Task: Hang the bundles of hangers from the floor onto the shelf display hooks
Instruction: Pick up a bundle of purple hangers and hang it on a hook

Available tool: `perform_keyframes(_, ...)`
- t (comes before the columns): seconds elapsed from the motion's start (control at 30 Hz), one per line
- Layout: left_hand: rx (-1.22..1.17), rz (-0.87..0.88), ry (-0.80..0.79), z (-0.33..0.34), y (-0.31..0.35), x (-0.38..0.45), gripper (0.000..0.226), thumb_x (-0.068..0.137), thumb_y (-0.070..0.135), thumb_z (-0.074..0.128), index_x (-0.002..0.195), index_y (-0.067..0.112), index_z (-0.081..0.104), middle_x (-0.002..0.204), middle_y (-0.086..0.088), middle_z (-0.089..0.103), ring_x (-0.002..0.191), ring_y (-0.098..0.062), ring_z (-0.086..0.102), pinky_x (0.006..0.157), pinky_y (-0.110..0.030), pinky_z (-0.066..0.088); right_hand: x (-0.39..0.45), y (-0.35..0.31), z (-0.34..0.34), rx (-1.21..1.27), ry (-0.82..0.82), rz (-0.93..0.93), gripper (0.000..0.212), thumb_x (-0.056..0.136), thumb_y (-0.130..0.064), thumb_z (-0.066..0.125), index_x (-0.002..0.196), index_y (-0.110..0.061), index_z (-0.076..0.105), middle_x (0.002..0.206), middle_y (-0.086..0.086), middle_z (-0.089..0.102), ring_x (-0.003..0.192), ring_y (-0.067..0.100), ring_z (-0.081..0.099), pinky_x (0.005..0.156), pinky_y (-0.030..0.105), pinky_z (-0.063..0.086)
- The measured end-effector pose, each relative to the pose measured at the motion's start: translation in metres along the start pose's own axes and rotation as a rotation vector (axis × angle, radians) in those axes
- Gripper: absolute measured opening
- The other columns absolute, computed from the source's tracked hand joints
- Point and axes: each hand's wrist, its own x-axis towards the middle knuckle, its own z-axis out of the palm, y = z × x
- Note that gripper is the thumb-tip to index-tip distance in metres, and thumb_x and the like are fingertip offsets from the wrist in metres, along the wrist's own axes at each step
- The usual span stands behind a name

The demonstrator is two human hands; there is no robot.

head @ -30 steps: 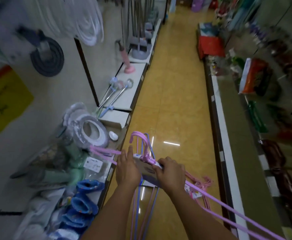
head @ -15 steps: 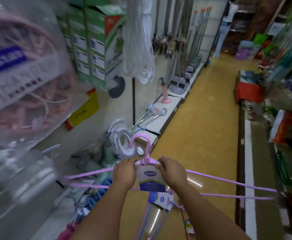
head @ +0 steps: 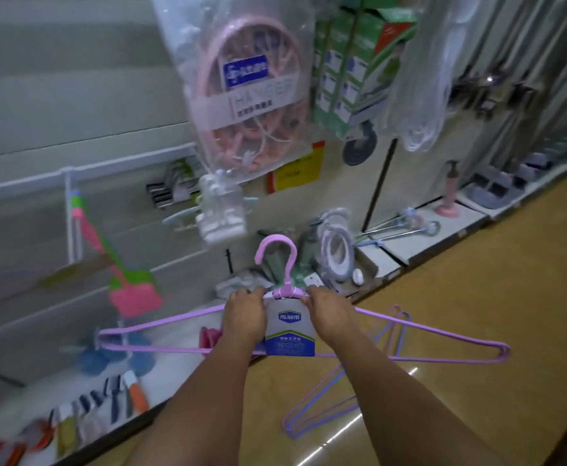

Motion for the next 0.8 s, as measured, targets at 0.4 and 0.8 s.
perform_keyframes(0.4, -0.047, -0.349, 0.113, -0.061, -0.172, -0.12, 0.034, 0.099, 0.022, 0.039, 0.132, 0.02, 0.048, 0.123, -0.014, 0.052, 0.117, -0.031, 0.045, 0.095, -0.042, 0.041, -0.051, -0.191, 0.053, -0.099, -0.059, -0.343, 0.032, 0.103, -0.032, 0.034, 0.116, -0.011, 0.054, 0.117, 0.011, 0.059, 0.108, 0.029, 0.055, 0.081, 0.035, 0.041)
perform_keyframes(0.8, -0.096, -0.493, 0.208, -0.118, -0.362, -0.238, 0.036, 0.099, 0.019, 0.039, 0.134, 0.019, 0.047, 0.125, -0.015, 0.051, 0.116, -0.03, 0.044, 0.094, -0.039, 0.041, -0.128, -0.39, 0.129, -0.083, -0.108, -0.508, 0.033, 0.103, -0.034, 0.034, 0.116, -0.011, 0.054, 0.112, 0.009, 0.061, 0.101, 0.027, 0.057, 0.073, 0.032, 0.038)
